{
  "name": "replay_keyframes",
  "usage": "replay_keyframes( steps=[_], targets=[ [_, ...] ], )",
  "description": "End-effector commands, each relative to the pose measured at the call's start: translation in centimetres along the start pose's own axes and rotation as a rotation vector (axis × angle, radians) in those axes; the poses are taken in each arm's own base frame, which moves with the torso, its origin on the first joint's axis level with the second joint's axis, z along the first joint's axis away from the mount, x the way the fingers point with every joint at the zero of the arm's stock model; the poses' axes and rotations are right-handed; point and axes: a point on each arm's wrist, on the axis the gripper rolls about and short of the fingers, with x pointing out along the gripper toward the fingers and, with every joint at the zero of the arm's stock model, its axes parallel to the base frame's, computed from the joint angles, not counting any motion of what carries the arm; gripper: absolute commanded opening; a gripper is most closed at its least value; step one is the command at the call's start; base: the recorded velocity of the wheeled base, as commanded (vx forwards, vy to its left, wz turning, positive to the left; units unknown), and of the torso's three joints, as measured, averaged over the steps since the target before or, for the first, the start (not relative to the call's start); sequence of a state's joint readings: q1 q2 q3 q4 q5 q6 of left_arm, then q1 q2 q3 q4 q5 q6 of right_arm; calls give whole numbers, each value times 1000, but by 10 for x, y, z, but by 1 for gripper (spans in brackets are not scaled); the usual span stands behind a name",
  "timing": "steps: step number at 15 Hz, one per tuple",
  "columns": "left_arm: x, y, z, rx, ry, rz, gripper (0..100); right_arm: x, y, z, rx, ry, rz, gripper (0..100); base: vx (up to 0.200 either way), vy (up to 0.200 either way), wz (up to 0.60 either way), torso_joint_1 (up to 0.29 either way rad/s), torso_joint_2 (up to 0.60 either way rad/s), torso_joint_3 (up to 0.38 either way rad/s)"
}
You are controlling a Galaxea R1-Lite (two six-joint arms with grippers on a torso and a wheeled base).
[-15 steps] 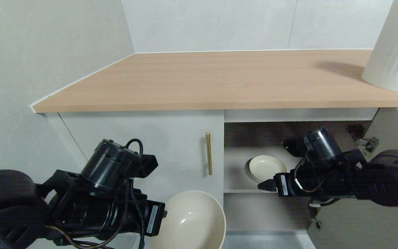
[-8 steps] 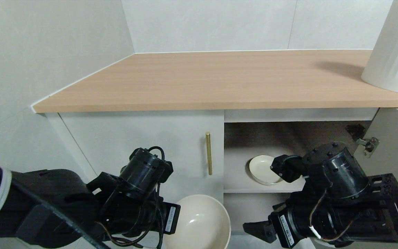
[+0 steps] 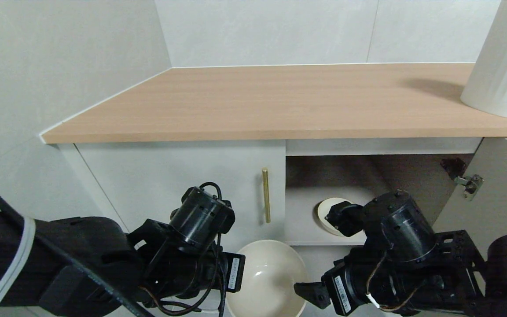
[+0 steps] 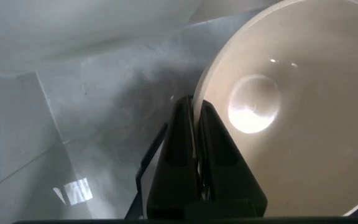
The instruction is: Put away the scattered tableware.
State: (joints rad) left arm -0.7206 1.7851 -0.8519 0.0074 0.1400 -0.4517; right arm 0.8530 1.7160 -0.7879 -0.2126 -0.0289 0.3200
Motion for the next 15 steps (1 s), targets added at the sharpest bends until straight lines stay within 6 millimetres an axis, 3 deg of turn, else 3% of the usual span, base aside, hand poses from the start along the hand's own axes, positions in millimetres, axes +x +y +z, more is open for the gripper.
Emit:
replay_keyframes(
  steps=[1,8,9,15],
  targets=[
    [-8,-5,-2,14,-14,-19,0,14,-1,-4,12,12,-39,100,0,0,0,0,0,0],
    [-6,-4,-3,17,-5,-14,0,27,-2,-3,36,5,-100,100,0,0,0,0,0,0],
    [-6,-4,-3,17,-3,-13,0,27,-2,-3,36,3,-99,0,0,0,0,0,0,0],
    [-4,-4,-4,17,2,-10,0,26,-2,-3,36,2,-99,0,0,0,0,0,0,0]
  ],
)
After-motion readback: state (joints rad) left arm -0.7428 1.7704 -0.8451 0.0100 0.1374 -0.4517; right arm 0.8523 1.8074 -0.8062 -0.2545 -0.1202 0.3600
